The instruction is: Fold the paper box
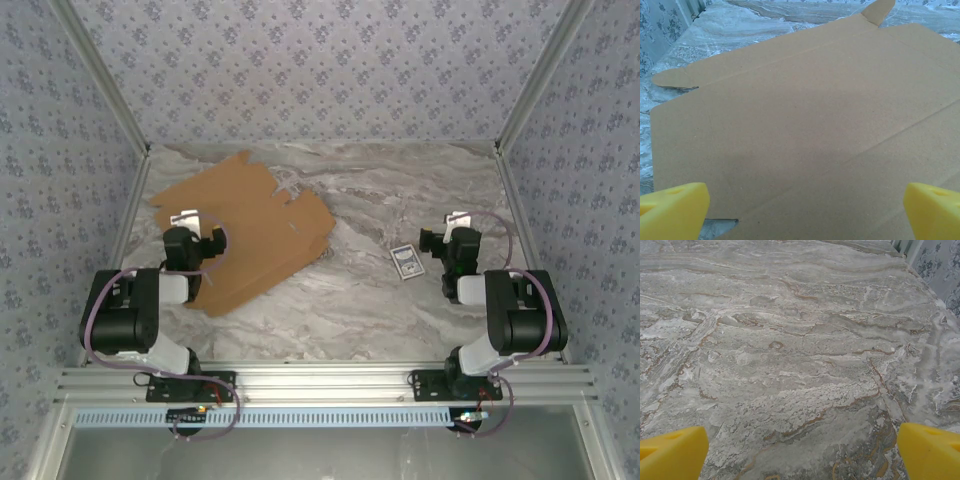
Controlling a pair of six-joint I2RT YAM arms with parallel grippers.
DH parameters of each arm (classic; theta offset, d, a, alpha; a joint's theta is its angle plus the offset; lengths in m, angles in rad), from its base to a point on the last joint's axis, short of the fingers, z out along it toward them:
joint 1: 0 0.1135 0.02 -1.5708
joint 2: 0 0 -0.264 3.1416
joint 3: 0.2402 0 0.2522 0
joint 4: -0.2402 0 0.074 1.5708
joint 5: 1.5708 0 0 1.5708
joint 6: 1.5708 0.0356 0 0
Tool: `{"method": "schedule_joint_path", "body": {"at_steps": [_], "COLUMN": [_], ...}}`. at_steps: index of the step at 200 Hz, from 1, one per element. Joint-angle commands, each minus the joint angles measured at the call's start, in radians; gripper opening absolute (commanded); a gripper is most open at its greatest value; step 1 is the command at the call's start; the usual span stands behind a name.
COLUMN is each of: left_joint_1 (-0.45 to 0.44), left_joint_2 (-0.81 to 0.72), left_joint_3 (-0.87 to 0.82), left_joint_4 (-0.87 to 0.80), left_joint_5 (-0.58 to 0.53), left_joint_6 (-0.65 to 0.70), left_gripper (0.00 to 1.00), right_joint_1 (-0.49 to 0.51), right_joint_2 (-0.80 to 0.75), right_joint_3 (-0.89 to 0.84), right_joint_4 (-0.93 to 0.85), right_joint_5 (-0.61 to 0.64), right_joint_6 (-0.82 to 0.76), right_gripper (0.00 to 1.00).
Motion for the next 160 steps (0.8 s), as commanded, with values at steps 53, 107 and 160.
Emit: {"method": "schedule_joint_path", "body": {"at_steps": [53, 107, 160], "left_joint_1": [0.008, 0.007, 0.007], "left_joint_2": [-0.003, -0.003, -0.002], "left_joint_3": [0.018, 0.018, 0.018], "left_joint_4": [0.007, 0.005, 0.005], "left_joint_5": [0.016, 0.017, 0.017], "left_joint_6": [0.011, 0.011, 0.011], "left_gripper": [0.99, 0.99, 0.99], "right_joint_1": [-0.006, -0.006, -0.011], "right_joint_2": [0.004, 0.004, 0.003], "right_joint_3": [0.008, 0.008, 0.009], "right_joint_4": [0.023, 0.023, 0.021], "right_joint_5": [-0.006, -0.006, -0.017], "right_joint_6": [0.01, 0.011, 0.012], "right_gripper": [0.99, 0.99, 0.99]}}
